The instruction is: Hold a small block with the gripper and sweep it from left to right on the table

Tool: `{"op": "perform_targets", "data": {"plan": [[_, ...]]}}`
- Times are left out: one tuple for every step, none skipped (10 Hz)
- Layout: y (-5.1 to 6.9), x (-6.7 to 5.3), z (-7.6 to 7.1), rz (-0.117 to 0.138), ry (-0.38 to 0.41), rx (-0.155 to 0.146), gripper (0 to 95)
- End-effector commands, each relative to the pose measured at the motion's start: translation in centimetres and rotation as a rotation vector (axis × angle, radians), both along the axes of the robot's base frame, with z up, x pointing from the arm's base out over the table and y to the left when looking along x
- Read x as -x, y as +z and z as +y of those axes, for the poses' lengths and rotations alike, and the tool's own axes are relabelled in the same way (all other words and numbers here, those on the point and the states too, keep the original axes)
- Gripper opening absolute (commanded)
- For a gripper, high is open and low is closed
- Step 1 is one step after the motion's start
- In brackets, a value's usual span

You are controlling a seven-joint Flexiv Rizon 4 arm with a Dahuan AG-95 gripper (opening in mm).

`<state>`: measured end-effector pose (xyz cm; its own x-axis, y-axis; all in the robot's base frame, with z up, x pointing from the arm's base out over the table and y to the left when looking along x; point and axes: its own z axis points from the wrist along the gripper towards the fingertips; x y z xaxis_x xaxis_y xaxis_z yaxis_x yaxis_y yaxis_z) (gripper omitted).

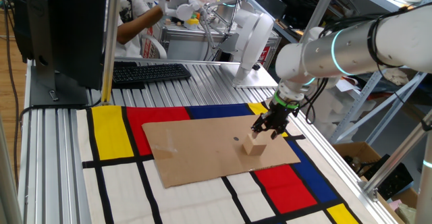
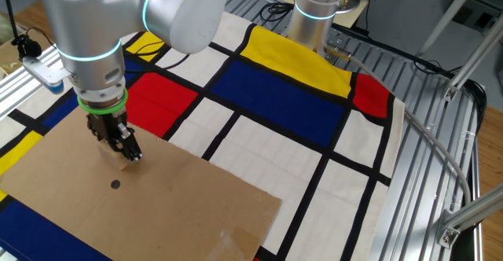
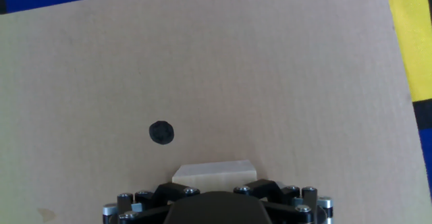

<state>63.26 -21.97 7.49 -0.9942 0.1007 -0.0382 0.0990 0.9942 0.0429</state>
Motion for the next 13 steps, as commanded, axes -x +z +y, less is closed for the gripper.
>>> {"op": "perform_targets", "data": {"plan": [[0.4, 0.4, -0.3, 0.000, 0.010, 0.010, 38.0], [0.5, 0.4, -0.5, 0.002, 0.014, 0.010, 38.0], [0.6, 0.4, -0.7, 0.002, 0.026, 0.012, 19.0], [0.5, 0.3, -0.9, 0.003, 0.032, 0.006, 0.0], [0.5, 0.2, -1.2, 0.009, 0.036, 0.007, 0.0], [0.5, 0.2, -1.4, 0.015, 0.040, 0.008, 0.0], [0.4, 0.2, -1.5, 0.023, 0.038, 0.010, 0.0], [0.4, 0.1, -1.6, 0.025, 0.042, 0.018, 0.0], [0.5, 0.2, -1.8, 0.027, 0.048, 0.029, 0.0], [0.5, 0.2, -1.9, 0.032, 0.052, 0.029, 0.0], [0.5, 0.2, -2.1, 0.036, 0.051, 0.031, 0.0], [0.5, 0.2, -2.2, 0.034, 0.050, 0.025, 0.0], [0.4, 0.1, -2.7, 0.029, 0.056, 0.013, 0.0]]}}
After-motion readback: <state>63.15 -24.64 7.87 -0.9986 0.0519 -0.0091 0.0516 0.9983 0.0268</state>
